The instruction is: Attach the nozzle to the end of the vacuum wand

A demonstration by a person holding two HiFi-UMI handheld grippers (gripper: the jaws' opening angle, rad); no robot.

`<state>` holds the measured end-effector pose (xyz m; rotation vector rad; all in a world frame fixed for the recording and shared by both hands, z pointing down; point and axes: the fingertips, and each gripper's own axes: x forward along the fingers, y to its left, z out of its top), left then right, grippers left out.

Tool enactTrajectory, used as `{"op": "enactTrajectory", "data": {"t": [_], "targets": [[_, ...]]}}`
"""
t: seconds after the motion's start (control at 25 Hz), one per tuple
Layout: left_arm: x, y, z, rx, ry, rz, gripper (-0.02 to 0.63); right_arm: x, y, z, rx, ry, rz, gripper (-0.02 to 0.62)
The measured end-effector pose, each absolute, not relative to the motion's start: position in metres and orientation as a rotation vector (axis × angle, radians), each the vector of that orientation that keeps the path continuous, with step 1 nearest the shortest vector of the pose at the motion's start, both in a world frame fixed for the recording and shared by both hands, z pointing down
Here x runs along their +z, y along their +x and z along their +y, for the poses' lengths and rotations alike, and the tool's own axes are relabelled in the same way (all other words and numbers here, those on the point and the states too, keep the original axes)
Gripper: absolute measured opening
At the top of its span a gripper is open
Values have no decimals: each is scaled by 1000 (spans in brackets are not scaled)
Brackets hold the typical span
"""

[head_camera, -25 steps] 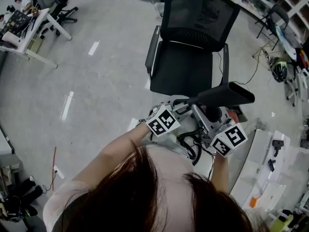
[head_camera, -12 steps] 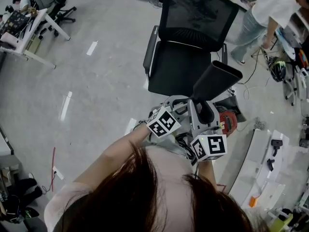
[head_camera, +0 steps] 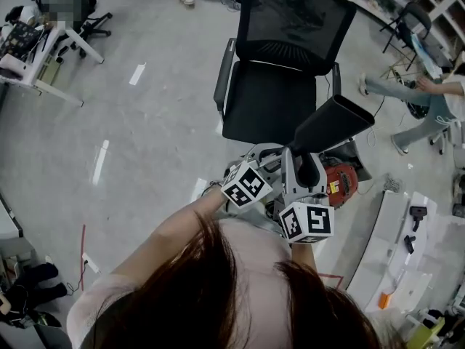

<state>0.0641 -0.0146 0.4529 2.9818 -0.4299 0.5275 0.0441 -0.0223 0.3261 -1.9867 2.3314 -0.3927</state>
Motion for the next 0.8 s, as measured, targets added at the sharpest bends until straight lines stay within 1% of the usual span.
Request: {"op": "enactTrajectory", "data": {"t": [0.44,0.6,0.8], "targets": [[450,62,-7,514,2991,-352,155,327,37,-18,-624,-1359,2742,170],[452,62,-10,526,2982,-372,155,329,38,-21,-524,-1451,2769,173],[453,62,-12,531,2977,-413,155,330,42,-22,-446,-1692,2564,172]]}}
